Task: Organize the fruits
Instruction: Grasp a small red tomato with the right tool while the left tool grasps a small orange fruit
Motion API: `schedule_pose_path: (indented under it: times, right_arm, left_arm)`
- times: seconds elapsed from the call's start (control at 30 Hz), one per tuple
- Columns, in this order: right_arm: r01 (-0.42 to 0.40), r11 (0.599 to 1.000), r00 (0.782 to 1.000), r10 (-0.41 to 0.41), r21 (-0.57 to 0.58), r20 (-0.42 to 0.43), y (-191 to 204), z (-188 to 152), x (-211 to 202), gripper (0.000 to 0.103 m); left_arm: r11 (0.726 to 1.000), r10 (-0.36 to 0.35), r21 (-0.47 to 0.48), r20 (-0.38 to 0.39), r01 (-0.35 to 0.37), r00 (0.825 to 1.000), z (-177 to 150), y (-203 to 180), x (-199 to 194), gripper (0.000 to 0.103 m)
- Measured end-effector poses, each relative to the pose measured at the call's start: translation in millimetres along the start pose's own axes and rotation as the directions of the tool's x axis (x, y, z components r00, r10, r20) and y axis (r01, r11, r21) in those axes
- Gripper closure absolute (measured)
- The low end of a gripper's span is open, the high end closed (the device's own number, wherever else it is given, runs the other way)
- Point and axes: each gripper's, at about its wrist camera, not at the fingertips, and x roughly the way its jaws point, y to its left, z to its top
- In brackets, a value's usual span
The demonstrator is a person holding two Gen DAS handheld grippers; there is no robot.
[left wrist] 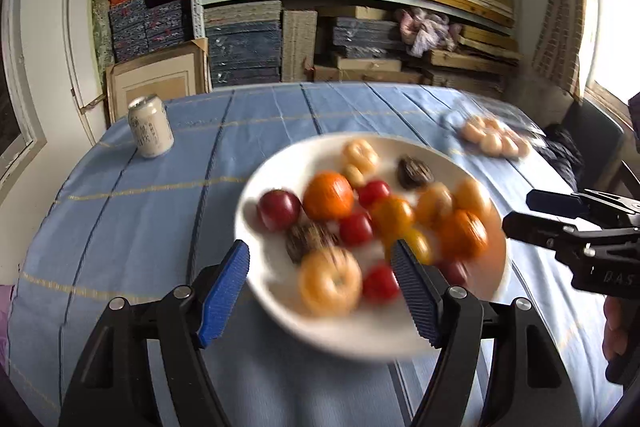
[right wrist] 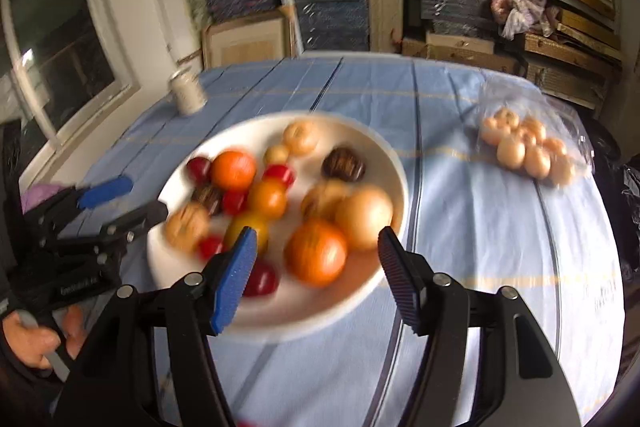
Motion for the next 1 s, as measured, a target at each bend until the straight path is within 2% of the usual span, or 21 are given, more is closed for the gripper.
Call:
schedule_pose_path:
  times: [0.1, 0.17, 0.23, 0.4, 0.57, 0.67, 0.87, 0.9, 1.0]
  right_arm:
    - [0.019, 0.998, 0.999, -0.020, -0.055, -0.029, 14.6, -34.3, -16.5, 0.042]
    - [0.014, 0.997, 0.999, -0.017, -0.082, -0.045, 22.2, -59.5, -26.7, 0.042]
    - [0.030, 0.995, 0.998, -0.036, -0.095, -0.059, 25.0, -83.7, -32.8, 0.042]
    - [0.037, 0.990, 0.996, -0.048, -0.136, -0.076, 35.7, -119.1, -34.7, 0.042]
    - [0.018, 0.992, 0.997, -0.027, -0.121, -0.073, 43.4, -122.0, -31.7, 0.043]
    - [-0.001, 0.990, 0.997, -0.010, -0.138, -0.081, 48.9, -123.4, -32.7, 0.047]
    - [-0.016, 0.990, 0.992, -0.001, -0.137, -0.127, 52.2, -129.5, -21.1, 0.066]
    - [-0.012, 0.990, 0.992, -0.005, -0.139, -0.123, 51.9, -130.1, -20.3, 0.074]
    - [-0.036, 0.989, 0.993, 0.020, -0.140, -0.115, 50.7, -130.7, -20.8, 0.077]
  left_arm:
    - [0.999, -0.018, 0.032, -0.003, 0.018, 1.000, -24.4, -10.9, -22.3, 0.029]
    - [0.998, -0.035, 0.044, -0.020, 0.035, 0.999, -42.8, -17.4, -35.1, 0.021]
    - [0.997, -0.057, 0.045, -0.041, 0.059, 0.998, -60.1, -22.3, -46.4, 0.021]
    - [0.995, -0.090, 0.027, -0.084, 0.093, 0.992, -88.3, -28.8, -65.9, 0.021]
    - [0.995, -0.096, 0.031, -0.091, 0.100, 0.991, -102.7, -36.2, -83.3, 0.021]
    - [0.994, -0.098, 0.039, -0.085, 0.101, 0.992, -107.9, -40.2, -94.8, 0.020]
    - [0.992, -0.102, 0.061, -0.096, 0.108, 0.990, -118.5, -51.0, -103.3, 0.019]
    - [0.992, -0.102, 0.061, -0.099, 0.108, 0.990, -119.8, -52.1, -103.3, 0.019]
    - [0.992, -0.107, 0.062, -0.114, 0.114, 0.988, -123.9, -56.0, -101.8, 0.019]
